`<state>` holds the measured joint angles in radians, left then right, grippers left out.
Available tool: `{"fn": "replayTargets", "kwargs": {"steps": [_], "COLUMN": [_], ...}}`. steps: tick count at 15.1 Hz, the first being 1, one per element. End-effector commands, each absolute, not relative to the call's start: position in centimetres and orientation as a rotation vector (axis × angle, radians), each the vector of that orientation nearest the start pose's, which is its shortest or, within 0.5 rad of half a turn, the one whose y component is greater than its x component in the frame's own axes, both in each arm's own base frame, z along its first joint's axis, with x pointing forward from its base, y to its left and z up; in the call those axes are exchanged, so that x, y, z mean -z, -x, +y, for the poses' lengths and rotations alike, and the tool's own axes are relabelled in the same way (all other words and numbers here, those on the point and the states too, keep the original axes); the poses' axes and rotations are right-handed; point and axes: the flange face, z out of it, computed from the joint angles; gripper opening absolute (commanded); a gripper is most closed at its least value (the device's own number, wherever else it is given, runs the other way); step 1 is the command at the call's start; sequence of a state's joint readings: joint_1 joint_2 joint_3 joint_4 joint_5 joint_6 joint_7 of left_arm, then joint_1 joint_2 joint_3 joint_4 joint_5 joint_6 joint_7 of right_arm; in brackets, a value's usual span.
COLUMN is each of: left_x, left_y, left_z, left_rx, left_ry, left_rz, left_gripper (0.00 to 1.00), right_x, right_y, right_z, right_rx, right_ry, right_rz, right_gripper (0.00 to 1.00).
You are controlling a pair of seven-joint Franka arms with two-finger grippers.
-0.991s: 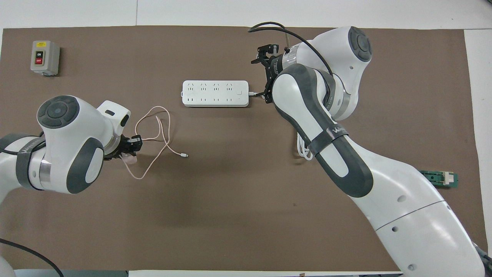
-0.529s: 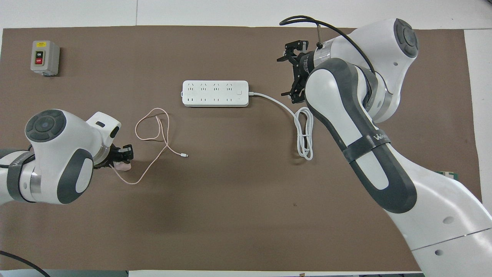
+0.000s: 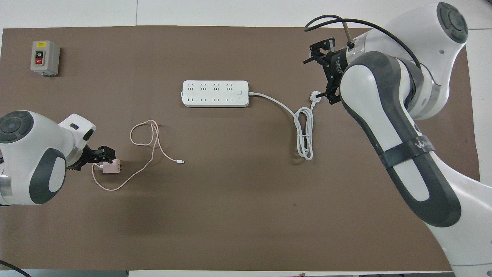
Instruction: Unplug charger and place it aside
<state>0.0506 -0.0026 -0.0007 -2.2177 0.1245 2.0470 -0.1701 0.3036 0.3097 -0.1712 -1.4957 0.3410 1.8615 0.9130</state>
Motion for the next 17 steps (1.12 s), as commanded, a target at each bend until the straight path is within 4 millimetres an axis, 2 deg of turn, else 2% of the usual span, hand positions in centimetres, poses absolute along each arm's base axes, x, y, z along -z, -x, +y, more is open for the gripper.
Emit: {"fn": "replayTargets", "kwargs": {"steps": [1,5,8,11,13,14,16,17], "left_x": [-41.0,-44.9,-48.8,-54.2,-56.9,-57.9,-59.4,-59.5], "left_y": [-51.5,-52.4,-52.8,-52.4,-51.5,-51.2,-51.5,-51.5], "left_z": [4.9,5.3,5.4,5.4,5.8,5.6,5.2,5.1], "left_rx": [-0.253,-0.197,-0.175,-0.15,-0.128,-0.103,-0.038,-0.055], "left_ry": [2.986,2.995,3.017,3.048,3.057,3.074,3.105,3.107], "left_rz": [-0.24,-0.268,-0.305,-0.343,-0.365,-0.371,-0.376,-0.379], "left_gripper": [1.0,1.0,1.0,1.0,1.0,1.0,1.0,1.0], "right_x": [-52.6,-56.4,-60.2,-62.7,-64.1,-64.3,-64.1,-64.2], "right_y": [-62.7,-60.0,-57.1,-54.9,-53.8,-54.0,-54.3,-54.4], "right_z": [9.1,5.0,3.6,4.2,5.0,4.1,4.1,4.3], "right_rx": [-0.106,-0.017,-0.008,-0.002,0.029,0.032,0.043,0.048], "right_ry": [2.747,2.966,3.031,3.134,3.193,3.196,3.203,3.206], "right_rz": [0.961,0.59,0.396,0.268,0.165,0.143,-0.017,-0.037], "right_gripper": [1.0,1.0,1.0,1.0,1.0,1.0,1.0,1.0]}}
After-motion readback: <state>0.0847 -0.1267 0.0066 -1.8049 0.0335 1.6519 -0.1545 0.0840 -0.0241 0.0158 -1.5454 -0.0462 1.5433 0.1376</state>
